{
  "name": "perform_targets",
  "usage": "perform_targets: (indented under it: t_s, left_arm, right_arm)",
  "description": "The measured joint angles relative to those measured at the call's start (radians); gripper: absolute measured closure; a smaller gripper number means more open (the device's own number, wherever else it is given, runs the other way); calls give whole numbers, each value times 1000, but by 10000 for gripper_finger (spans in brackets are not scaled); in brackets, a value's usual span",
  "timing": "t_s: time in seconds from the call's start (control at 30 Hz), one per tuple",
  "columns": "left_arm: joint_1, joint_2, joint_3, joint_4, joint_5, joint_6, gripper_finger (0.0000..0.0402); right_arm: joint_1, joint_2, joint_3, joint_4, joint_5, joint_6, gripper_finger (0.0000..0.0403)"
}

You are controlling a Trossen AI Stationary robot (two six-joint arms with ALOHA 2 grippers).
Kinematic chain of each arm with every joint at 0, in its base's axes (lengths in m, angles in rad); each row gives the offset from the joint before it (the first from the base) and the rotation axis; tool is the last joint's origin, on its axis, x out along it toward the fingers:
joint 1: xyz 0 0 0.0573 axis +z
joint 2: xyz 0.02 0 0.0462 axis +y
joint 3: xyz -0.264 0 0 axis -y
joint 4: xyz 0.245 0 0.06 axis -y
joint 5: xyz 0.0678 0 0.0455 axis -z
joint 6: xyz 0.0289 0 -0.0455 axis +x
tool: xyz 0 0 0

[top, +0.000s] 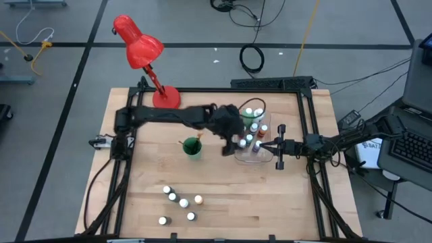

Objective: Pick & Place Paint Supplies
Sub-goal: Put the small yellow paint bottle into the transparent bin

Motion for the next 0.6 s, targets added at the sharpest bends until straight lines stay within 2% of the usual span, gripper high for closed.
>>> perform_targets:
  t_s: [0.1, 0.17, 0.3, 0.4, 0.5, 0.6]
  left_arm:
    - [-32, -124, 6, -137, 28, 53, 105]
    - [-80, -235, -27, -172, -17, 45, 135]
    - [-202, -501, -135, -242, -271, 17, 214]
    - [-320, -736, -258, -221, -437, -26, 275]
    - [-443, -964, -443, -130, -579, -80, 331]
    - [-513, -1148, -649, -45, -707, -143, 383]
  right_arm:
    - [0, 3, 0, -8, -2, 6, 393]
    - [0, 5, 0, -21, -2, 19, 393]
    - [0, 8, 0, -22, -2, 25, 393]
    - [0, 10, 0, -30, -2, 43, 393]
    - [0, 10, 0, -31, -2, 58, 393]
    - [0, 10, 0, -30, -1, 62, 393]
